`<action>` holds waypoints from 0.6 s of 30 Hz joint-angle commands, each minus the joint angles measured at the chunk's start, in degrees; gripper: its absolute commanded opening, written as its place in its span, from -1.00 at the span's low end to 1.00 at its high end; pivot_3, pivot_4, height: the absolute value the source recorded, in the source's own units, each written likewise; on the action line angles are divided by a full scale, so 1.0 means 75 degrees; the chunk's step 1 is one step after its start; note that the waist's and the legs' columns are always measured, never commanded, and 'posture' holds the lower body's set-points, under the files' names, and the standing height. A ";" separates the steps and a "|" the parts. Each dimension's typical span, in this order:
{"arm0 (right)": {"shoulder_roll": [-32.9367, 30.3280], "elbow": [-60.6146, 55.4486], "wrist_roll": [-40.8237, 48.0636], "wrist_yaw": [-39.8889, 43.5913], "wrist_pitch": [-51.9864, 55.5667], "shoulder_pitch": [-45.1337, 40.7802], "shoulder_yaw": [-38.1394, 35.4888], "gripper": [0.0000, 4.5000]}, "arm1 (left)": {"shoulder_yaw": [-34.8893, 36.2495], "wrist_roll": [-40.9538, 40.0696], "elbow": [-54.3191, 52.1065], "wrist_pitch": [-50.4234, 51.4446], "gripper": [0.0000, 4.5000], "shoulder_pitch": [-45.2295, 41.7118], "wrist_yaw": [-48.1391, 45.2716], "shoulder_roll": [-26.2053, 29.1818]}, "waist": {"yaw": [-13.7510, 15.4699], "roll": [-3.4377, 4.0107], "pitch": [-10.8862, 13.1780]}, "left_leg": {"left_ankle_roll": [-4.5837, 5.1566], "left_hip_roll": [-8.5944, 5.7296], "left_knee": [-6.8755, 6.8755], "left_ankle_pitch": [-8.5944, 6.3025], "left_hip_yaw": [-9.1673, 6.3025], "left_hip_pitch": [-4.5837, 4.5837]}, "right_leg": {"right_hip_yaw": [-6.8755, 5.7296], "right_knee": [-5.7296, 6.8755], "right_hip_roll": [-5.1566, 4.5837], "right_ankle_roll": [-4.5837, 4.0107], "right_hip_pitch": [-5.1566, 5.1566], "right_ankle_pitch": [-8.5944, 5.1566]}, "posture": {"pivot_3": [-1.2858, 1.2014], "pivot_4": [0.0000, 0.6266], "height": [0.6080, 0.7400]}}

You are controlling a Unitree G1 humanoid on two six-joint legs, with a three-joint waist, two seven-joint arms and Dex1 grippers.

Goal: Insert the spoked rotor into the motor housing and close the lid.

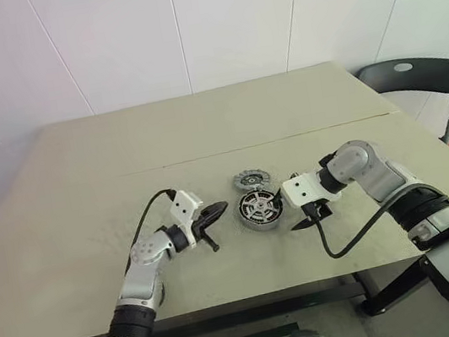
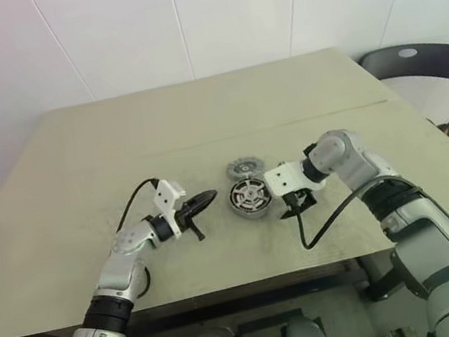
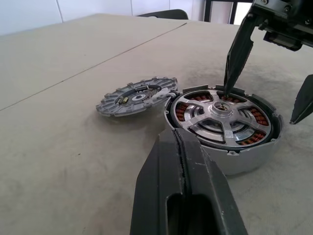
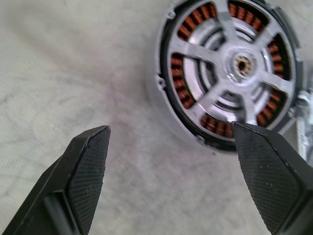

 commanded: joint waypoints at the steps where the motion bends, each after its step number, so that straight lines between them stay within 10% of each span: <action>1: 0.0047 0.0124 -0.0066 -0.0002 -0.0242 -0.0391 0.0021 0.84 | 0.0003 0.0044 -0.0135 -0.0178 -1.00 -0.0151 0.0032 -0.0023 | -0.0005 0.0000 0.0000 | 0.0000 0.0000 0.0000 0.0000 0.0000 0.0000 | 0.0000 0.0000 0.0000 0.0000 0.0000 0.0000 | 0.03 -1.00 1.00; 8: 0.0259 0.0857 -0.0353 -0.0131 -0.0638 -0.0820 0.0221 0.84 | 0.0023 0.0092 -0.0153 -0.0177 -1.00 -0.0119 0.0116 -0.0043 | -0.0003 0.0000 0.0000 | 0.0000 0.0000 -0.0001 0.0000 0.0000 -0.0002 | 0.0000 0.0000 0.0000 0.0000 -0.0003 0.0000 | 0.03 -1.00 1.00; 18: 0.0416 0.1287 -0.0518 -0.0223 -0.0958 -0.0883 0.0358 -0.45 | 0.0032 0.0098 -0.0147 -0.0191 -1.00 -0.0102 0.0185 0.0015 | -0.0006 0.0000 -0.0001 | 0.0000 0.0000 -0.0001 0.0000 -0.0001 -0.0003 | 0.0000 0.0000 0.0001 0.0000 -0.0003 0.0000 | 0.03 -1.00 1.00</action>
